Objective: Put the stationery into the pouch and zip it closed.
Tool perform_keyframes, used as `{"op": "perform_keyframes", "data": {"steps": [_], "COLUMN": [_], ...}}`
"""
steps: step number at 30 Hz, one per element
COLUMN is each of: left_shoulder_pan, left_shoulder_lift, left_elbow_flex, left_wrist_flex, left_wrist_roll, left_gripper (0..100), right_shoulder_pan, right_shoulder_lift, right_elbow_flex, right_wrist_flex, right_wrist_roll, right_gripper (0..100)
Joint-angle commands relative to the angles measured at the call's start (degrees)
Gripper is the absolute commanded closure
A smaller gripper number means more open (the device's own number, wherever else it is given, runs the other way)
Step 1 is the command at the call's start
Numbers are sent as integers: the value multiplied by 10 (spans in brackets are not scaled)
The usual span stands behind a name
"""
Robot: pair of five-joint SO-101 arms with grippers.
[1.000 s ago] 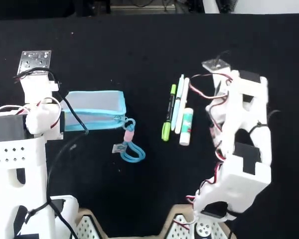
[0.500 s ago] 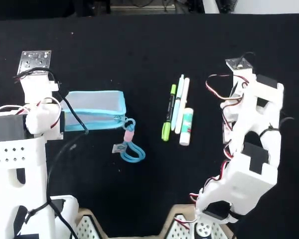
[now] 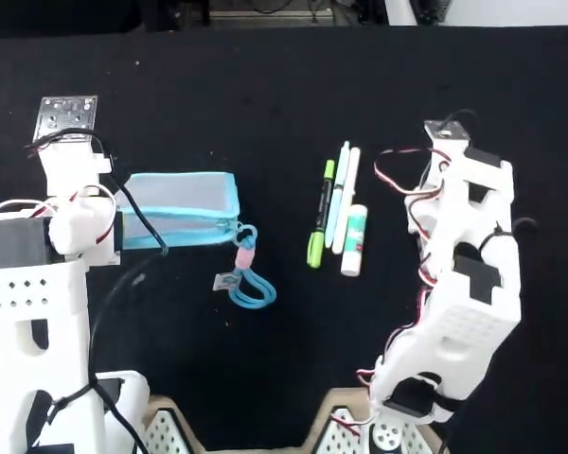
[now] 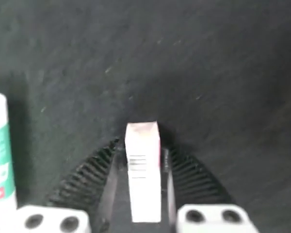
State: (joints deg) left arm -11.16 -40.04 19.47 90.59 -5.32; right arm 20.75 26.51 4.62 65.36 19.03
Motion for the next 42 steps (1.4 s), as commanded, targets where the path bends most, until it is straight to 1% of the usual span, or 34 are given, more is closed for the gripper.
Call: {"op": "perform_keyframes", "data": {"steps": [1, 4, 7, 11, 14, 16, 20, 22, 26, 32, 39, 40, 41, 42], "left_shoulder_pan": [-3, -3, -3, -3, -3, -3, -3, -3, -3, -3, -3, -3, -3, -3], "left_shoulder_lift": [3, 3, 3, 3, 3, 3, 3, 3, 3, 3, 3, 3, 3, 3], "left_elbow_flex": [2, 14, 15, 15, 15, 15, 15, 15, 15, 15, 15, 15, 15, 15], "left_wrist_flex": [-4, -9, -9, -9, -9, -9, -9, -9, -9, -8, -8, -8, -8, -8], "left_wrist_roll": [4, 4, 4, 4, 4, 4, 4, 4, 4, 4, 4, 4, 4, 4], "left_gripper": [970, 970, 970, 970, 970, 970, 970, 970, 970, 970, 970, 970, 970, 970], "right_shoulder_pan": [20, 52, 93, 139, 157, 165, 163, 161, 142, 127, 130, 133, 137, 142], "right_shoulder_lift": [-19, -61, -109, -144, -139, -133, -126, -126, -126, -114, -46, -46, -50, -57], "right_elbow_flex": [-29, -18, 23, 109, 141, 141, 119, 104, 79, 75, 74, 73, 68, 62], "right_wrist_flex": [-32, -3, 11, -32, -66, -62, -22, 0, 27, 24, -46, -47, -45, -39], "right_wrist_roll": [36, 71, 143, 264, 309, 312, 314, 315, 313, 316, 316, 316, 316, 315], "right_gripper": [982, 988, 988, 987, 982, 973, 877, 864, 875, 874, 876, 886, 924, 985]}}
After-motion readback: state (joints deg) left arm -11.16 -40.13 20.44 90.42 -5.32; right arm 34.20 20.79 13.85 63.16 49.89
